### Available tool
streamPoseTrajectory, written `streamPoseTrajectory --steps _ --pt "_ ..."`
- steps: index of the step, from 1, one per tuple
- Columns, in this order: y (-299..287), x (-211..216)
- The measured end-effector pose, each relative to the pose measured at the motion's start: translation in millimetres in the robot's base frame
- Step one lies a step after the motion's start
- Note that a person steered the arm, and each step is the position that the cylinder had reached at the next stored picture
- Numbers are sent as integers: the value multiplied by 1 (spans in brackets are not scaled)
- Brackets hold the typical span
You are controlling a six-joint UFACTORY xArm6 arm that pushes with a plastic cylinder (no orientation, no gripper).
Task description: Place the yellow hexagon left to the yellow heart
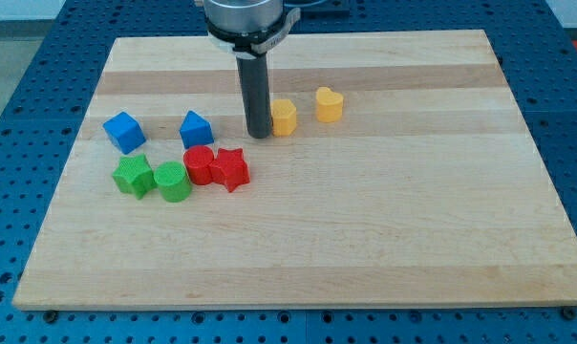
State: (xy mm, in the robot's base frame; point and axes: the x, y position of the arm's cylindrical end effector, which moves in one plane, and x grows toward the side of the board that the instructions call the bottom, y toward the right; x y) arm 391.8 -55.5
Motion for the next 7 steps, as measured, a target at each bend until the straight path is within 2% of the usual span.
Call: streamPoseTrajectory --steps 1,3,5,6,7 --pt "0 -23" --pt "0 -27" --pt "25 -110" --pt "44 -126" --pt "65 -118"
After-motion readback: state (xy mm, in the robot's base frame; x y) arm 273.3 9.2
